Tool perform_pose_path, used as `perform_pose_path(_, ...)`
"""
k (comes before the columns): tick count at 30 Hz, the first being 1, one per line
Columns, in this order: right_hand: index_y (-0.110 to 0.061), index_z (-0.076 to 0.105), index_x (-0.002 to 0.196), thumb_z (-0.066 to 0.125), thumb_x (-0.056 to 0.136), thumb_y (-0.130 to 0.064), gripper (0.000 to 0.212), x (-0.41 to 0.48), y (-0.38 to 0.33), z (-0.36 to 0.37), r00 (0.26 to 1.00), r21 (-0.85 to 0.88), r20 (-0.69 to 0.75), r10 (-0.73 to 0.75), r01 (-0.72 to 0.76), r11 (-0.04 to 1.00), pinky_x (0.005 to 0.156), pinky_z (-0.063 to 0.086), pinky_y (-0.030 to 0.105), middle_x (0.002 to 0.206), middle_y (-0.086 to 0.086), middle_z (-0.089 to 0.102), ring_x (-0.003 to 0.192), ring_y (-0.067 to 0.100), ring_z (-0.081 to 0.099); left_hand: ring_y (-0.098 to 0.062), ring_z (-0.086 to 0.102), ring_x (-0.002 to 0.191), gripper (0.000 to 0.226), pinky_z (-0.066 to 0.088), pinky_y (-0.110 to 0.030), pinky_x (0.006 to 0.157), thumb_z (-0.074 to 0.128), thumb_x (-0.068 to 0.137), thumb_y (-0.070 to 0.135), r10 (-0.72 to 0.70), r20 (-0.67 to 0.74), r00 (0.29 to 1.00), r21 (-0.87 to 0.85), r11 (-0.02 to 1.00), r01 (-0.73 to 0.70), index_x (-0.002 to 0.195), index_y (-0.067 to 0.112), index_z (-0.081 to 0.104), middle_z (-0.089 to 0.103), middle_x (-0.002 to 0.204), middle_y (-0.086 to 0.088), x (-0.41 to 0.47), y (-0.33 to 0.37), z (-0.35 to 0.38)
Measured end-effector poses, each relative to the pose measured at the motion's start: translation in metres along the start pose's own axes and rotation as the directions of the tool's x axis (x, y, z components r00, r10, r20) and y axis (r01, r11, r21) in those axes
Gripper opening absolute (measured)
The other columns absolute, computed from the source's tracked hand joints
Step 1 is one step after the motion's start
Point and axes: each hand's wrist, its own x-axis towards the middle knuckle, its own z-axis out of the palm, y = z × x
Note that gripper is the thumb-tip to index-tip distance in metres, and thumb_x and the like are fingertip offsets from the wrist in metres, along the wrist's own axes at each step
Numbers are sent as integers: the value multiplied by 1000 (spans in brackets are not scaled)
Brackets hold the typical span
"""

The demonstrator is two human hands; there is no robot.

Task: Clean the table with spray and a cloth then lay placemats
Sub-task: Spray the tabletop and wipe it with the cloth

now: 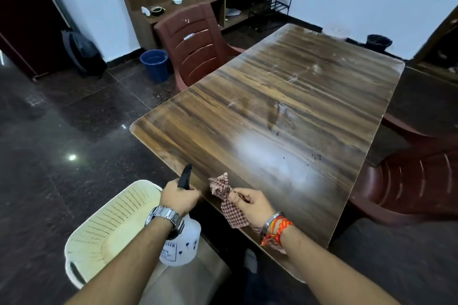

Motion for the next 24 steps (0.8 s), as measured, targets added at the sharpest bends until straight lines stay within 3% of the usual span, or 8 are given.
perform_pose_path(3, -8, 72, 102, 64, 91, -21, 19, -7, -23, 14, 990, 192, -130, 49, -24, 981, 68, 50, 14, 89, 1, 73, 75, -3, 64, -34, 66, 76, 6, 48, -31, 63, 68, 71, 10, 42, -18, 999, -12, 999, -42, 75, 12, 64, 68, 70, -10, -13, -2, -11)
perform_pose_path(5, -9, 71, 102, 70, 86, -19, 19, -6, -36, 15, 985, 260, -145, 97, -56, 964, 73, 52, 17, 93, 2, 73, 82, 6, 67, -34, 65, 77, 11, 47, -31, 63, 64, 72, 8, 58, -39, 998, -38, 997, -59, 81, 14, 62, 67, 72, -10, -21, -5, -18)
perform_pose_path(9, -23, 69, 104, 86, 65, -16, 43, 3, -52, 10, 986, 147, -10, 169, -166, 975, 88, 53, 28, 99, -3, 72, 93, 11, 68, -31, 64, 80, 14, 48, -35, 67, 64, 77, 11, 88, -125, 988, -48, 994, -94, 88, 15, 58, 67, 81, -9, -36, -15, -36)
perform_pose_path(11, -32, 67, 97, 83, 58, -13, 47, 3, -57, 12, 983, 65, 17, 180, -181, 981, 87, 55, 36, 98, -5, 72, 91, 15, 69, -32, 63, 81, 17, 49, -39, 73, 67, 77, 12, 93, -176, 980, -46, 994, -103, 90, 12, 56, 67, 83, -11, -41, -23, -43)
perform_pose_path(13, -35, 65, 90, 76, 62, -14, 37, -3, -62, 17, 992, -7, -7, 126, -126, 992, 84, 56, 39, 92, -6, 72, 87, 15, 68, -35, 62, 82, 22, 50, -43, 75, 69, 75, 9, 85, -219, 972, -54, 994, -99, 92, 7, 55, 65, 86, -15, -49, -32, -48)
perform_pose_path(16, -31, 67, 91, 71, 71, -18, 23, -15, -66, 28, 1000, -78, -30, 0, -3, 997, 83, 54, 32, 88, -10, 72, 85, 8, 67, -36, 63, 82, 30, 51, -46, 75, 74, 74, 9, 72, -265, 962, -69, 993, -93, 94, 7, 53, 65, 87, -16, -64, -43, -50)
perform_pose_path(21, -23, 68, 106, 64, 80, -13, 28, -36, -82, 45, 988, -131, -64, -138, 129, 983, 80, 46, 20, 98, -5, 72, 90, 10, 63, -29, 56, 76, 28, 41, -36, 67, 73, 80, 11, 33, -331, 943, -94, 993, -68, 94, 8, 49, 57, 79, -5, -92, -52, -45)
perform_pose_path(24, -25, 68, 108, 61, 78, -7, 36, -47, -93, 56, 979, -183, -52, -197, 185, 966, 89, 47, 24, 104, -3, 72, 97, 15, 64, -27, 52, 74, 29, 36, -34, 65, 72, 82, 10, 17, -355, 935, -110, 992, -60, 97, 10, 48, 54, 77, -2, -108, -58, -42)
